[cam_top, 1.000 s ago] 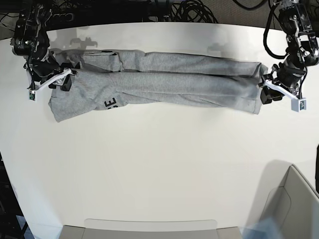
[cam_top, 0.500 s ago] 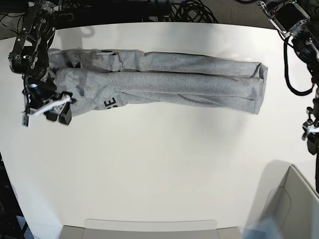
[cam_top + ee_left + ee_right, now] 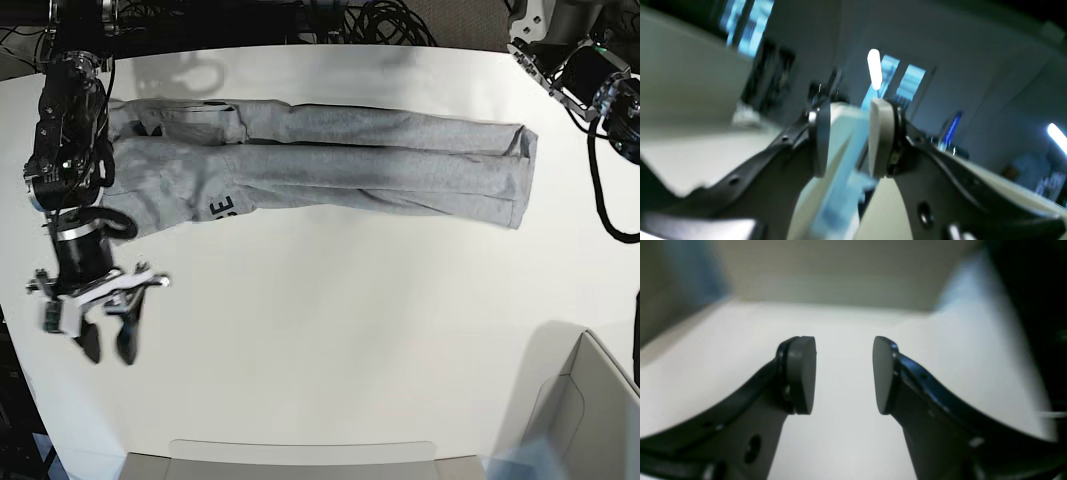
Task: Fold the T-shirt properly
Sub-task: 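Open both grippers and raise them away from the folded shirt, then lower both grippers to the two ends of the long folded strip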
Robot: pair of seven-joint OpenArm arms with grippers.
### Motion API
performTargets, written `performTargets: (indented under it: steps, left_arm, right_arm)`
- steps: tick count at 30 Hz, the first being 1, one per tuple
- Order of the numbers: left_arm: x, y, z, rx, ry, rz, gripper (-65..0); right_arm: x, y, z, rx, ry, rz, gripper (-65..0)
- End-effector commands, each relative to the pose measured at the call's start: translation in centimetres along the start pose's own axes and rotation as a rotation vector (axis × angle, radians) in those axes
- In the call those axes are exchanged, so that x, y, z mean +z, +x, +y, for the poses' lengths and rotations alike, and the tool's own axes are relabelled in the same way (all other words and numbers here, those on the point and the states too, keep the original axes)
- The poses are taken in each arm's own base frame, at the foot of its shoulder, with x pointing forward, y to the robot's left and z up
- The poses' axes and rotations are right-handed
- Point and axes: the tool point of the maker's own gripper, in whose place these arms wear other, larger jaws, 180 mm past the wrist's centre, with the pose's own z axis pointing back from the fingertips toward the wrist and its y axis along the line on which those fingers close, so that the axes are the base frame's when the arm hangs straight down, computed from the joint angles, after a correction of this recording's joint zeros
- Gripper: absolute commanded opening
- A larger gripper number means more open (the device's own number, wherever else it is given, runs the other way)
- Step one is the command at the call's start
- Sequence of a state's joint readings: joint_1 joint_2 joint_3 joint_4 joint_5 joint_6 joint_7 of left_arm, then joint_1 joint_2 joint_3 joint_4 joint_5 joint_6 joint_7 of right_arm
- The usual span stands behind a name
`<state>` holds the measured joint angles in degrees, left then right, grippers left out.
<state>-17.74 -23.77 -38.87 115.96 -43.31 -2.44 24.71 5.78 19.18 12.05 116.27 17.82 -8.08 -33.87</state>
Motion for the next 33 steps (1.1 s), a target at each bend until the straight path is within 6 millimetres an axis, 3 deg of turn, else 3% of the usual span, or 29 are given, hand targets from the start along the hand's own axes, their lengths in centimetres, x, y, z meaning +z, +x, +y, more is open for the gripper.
performTargets:
  steps: [1,3,6,7,9,11,15,19,23,26,29,33]
  left_arm:
    - [0.1,0.8,-0.2,0.003,-0.002,-0.034,-46.1]
    - [0.1,0.6,-0.6,0.018,-0.005,-0.042,-46.1]
    - [-0.2,-0.2,-2.5,0.030,-0.054,-0.034,-46.4]
    - [-0.3,-0.2,-3.0,0.022,-0.065,-0.044,-46.8]
    - [-0.3,-0.1,-3.2,-0.015,-0.062,-0.068,-48.1]
    - [-0.4,-0.6,-3.8,0.028,-0.085,-0.047,-47.6]
    - [0.4,-2.2,-5.2,0.295,-0.162,0.044,-45.1]
    - [2.0,-5.3,-3.7,0.145,-0.111,0.137,-45.2]
    - [2.6,-7.8,-4.2,0.055,-0.140,0.279,-41.4]
    - [5.5,-13.3,-5.2,0.021,-0.237,0.680,-39.9]
    - [9.8,-17.0,-5.4,0.060,-0.292,1.046,-39.7]
    - [11.9,-16.7,-5.1,0.116,-0.320,1.184,-33.3]
  right_arm:
    - [-0.2,2.9,0.8,-0.018,0.004,-0.116,-37.5]
    - [-0.3,3.3,2.5,-0.031,0.010,-0.154,-37.5]
    - [-0.1,4.4,8.1,0.062,0.099,-0.253,-37.5]
    - [0.2,5.3,8.6,0.152,0.084,-0.318,-37.5]
    - [0.5,8.6,7.6,0.253,0.005,-0.457,-37.5]
    - [0.5,10.6,7.3,0.201,-0.030,-0.517,-37.5]
    - [0.7,11.1,10.7,0.146,0.044,-0.540,-37.5]
    - [0.8,11.0,9.6,0.145,0.012,-0.532,-37.5]
    - [1.1,8.1,9.9,0.101,0.047,-0.453,-37.5]
    - [0.8,4.7,10.2,0.100,0.112,-0.307,-37.5]
    - [0.5,1.5,8.1,0.032,0.122,-0.139,-37.4]
    - [1.2,-2.3,6.2,-0.071,0.190,0.068,-37.3]
